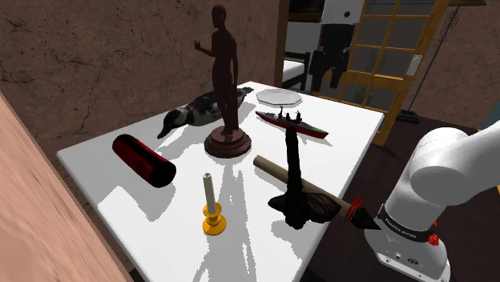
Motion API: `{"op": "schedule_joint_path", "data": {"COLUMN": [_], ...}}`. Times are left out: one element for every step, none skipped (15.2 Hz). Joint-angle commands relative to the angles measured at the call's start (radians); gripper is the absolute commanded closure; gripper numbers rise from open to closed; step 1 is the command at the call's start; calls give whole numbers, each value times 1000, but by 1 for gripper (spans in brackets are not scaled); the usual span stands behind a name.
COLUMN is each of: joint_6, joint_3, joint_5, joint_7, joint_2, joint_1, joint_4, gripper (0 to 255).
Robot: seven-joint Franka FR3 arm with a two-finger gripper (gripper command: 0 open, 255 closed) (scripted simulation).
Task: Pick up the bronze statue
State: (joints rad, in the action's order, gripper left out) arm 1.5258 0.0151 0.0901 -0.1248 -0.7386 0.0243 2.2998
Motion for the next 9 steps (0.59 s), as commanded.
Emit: {"op": "schedule_joint_path", "data": {"joint_6": [0,34,68,102,136,169,202,235,267], "joint_3": [0,-33,-66,-100,-134,-169,-204,-239,-275], "joint_5": [0,9,17,24,29,32,34,33,30], "joint_7": [0,-47,-94,-142,-189,-237,-285,-334,-383], "joint_2": [0,-5,-7,-6,-3,4,13,24,38], "joint_1": [0,1,3,6,9,13,18,24,32], "joint_4": [0,12,22,30,35,38,39,37,33], "gripper": [0,0,0,0,0,0,0,0,0]}}
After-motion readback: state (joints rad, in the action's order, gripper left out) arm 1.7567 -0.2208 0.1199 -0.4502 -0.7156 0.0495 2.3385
